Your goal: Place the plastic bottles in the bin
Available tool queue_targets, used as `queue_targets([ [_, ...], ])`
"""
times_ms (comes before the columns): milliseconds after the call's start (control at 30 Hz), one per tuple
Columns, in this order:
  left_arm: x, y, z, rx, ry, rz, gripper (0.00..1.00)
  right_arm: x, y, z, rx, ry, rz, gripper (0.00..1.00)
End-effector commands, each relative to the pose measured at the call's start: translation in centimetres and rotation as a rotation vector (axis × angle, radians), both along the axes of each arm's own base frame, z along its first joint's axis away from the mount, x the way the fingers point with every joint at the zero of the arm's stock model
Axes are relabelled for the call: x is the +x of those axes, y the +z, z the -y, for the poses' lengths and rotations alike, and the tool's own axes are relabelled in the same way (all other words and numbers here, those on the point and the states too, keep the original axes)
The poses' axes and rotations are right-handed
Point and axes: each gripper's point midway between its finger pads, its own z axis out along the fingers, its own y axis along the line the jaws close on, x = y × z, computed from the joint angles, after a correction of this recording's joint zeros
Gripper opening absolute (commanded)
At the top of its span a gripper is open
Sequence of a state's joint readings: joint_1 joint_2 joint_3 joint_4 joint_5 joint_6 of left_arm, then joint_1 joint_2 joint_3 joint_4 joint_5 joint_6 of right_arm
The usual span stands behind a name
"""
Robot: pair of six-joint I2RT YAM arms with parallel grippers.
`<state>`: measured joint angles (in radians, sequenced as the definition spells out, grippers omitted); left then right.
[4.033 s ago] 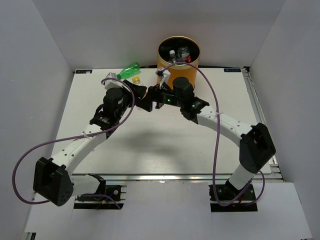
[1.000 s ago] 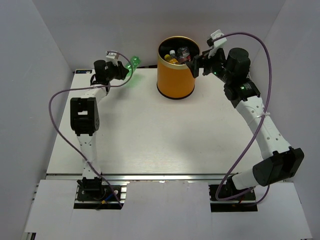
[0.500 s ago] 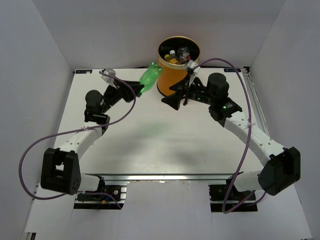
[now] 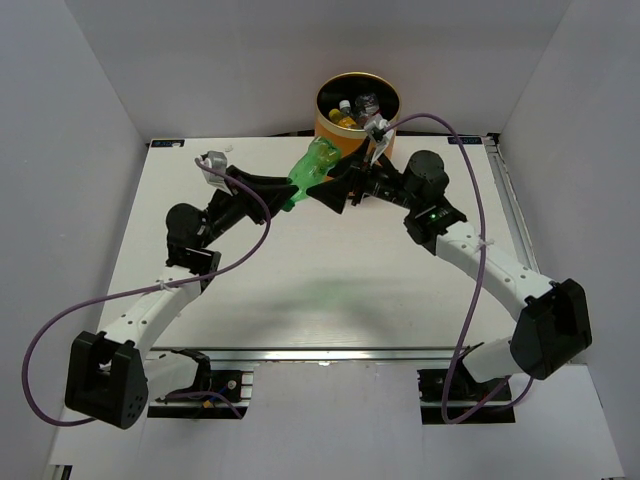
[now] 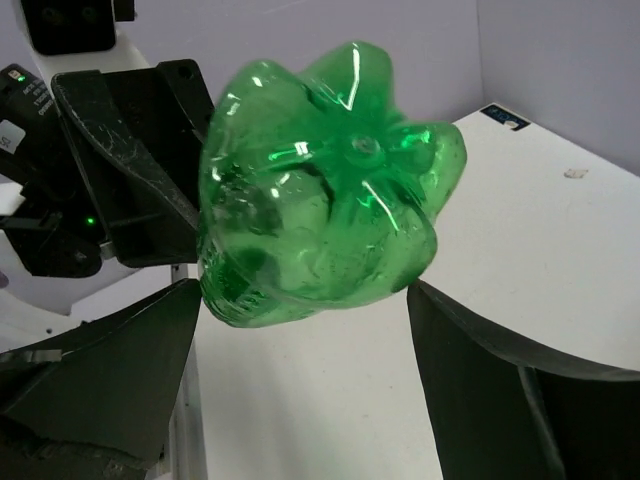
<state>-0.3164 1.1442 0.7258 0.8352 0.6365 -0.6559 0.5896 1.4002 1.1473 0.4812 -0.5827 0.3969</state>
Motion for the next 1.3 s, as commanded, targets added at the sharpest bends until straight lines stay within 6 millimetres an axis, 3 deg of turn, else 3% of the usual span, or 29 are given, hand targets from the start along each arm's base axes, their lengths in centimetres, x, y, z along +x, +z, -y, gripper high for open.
queue_targets([
  [0, -1.3, 0.9, 0.1, -0.025, -0.031, 0.024, 0.0, 0.2, 3.1, -0.4, 0.097, 0.0, 0.033, 0.89],
  [333, -0.7, 0.0, 1.3, -0.003, -0.069, -0.002, 0.0, 1.2, 5.1, -1.7, 0.224, 0.029, 0.055, 0.89],
  [400, -0.1, -0.7, 1.4, 0.012, -0.062, -0.019, 0.0, 1.6, 5.2, -2.1, 0.224, 0.042, 0.066, 0.76],
  [467, 0.7, -0.7, 1.5, 0.026, -0.041, -0.032, 0.0, 2.0, 5.0, -2.3, 0.225, 0.043, 0.083, 0.53],
  [500, 1.4, -1.0, 1.5, 0.034, -0.025, -0.048, 0.13, 2.3, 5.3, -2.3, 0.224, 0.035, 0.105, 0.44],
  [533, 2.4, -1.0, 1.3, 0.044, 0.016, -0.068, 0.65, 3.5, 4.8, -2.1, 0.212, 0.003, 0.094, 0.27],
  [567, 3.0, -1.0, 1.1, 0.041, 0.041, -0.091, 0.97, 4.3, 4.7, -1.9, 0.201, -0.019, 0.09, 0.2],
  [600, 3.8, -1.4, 0.9, 0.055, 0.076, -0.103, 0.98, 5.1, 5.7, -1.6, 0.202, -0.043, 0.107, 0.16],
  [633, 4.6, -2.1, 0.6, 0.078, 0.112, -0.139, 0.98, 6.9, 4.4, -1.7, 0.156, -0.078, 0.084, 0.13],
  [667, 5.7, -1.7, 0.0, 0.072, 0.18, -0.142, 0.98, 8.6, 4.5, -0.8, 0.141, -0.118, 0.09, 0.1],
  [700, 6.4, -1.9, -0.4, 0.091, 0.218, -0.14, 0.98, 9.7, 6.4, -0.3, 0.15, -0.14, 0.126, 0.07],
  [733, 7.0, -2.6, -0.7, 0.117, 0.252, -0.142, 0.98, 11.8, 5.4, -0.2, 0.131, -0.162, 0.109, 0.06],
  [767, 7.6, -2.9, -1.1, 0.123, 0.284, -0.141, 0.98, 14.2, 5.2, 1.3, 0.114, -0.21, 0.088, 0.06],
  [800, 8.4, -3.6, -1.8, 0.142, 0.342, -0.138, 0.98, 15.3, 8.7, 1.9, 0.141, -0.231, 0.153, 0.06],
  [833, 9.1, -4.8, -2.0, 0.163, 0.368, -0.163, 0.98, 18.2, 7.2, 1.9, 0.112, -0.265, 0.135, 0.06],
  [867, 9.5, -5.2, -2.3, 0.172, 0.388, -0.177, 0.98, 20.6, 6.2, 2.9, 0.042, -0.333, 0.131, 0.06],
  [900, 10.0, -5.5, -2.5, 0.179, 0.405, -0.186, 0.98, 22.4, 6.4, 3.4, 0.016, -0.39, 0.15, 0.06],
  [933, 10.5, -6.5, -2.5, 0.198, 0.412, -0.211, 0.98, 25.6, 7.5, 4.5, 0.017, -0.517, 0.185, 0.08],
  [1033, 11.2, -7.5, -2.6, 0.223, 0.422, -0.227, 0.98, 30.6, 5.4, 7.3, -0.07, -0.761, 0.212, 0.18],
  [1100, 11.7, -8.6, -2.8, 0.251, 0.435, -0.245, 0.98, 32.1, 5.5, 8.9, -0.096, -0.866, 0.289, 0.25],
  [1133, 12.0, -8.9, -3.0, 0.256, 0.451, -0.255, 0.98, 33.3, 4.3, 9.9, -0.12, -0.928, 0.29, 0.42],
  [1200, 12.3, -9.4, -3.1, 0.267, 0.46, -0.266, 0.98, 34.0, 4.5, 10.5, -0.164, -0.959, 0.336, 0.84],
  [1233, 12.4, -9.4, -3.1, 0.268, 0.465, -0.269, 0.98, 34.4, 4.1, 10.4, -0.185, -0.944, 0.336, 0.89],
  [1267, 12.5, -9.4, -3.0, 0.266, 0.462, -0.277, 0.98, 34.0, 6.0, 10.4, -0.165, -0.944, 0.355, 0.89],
])
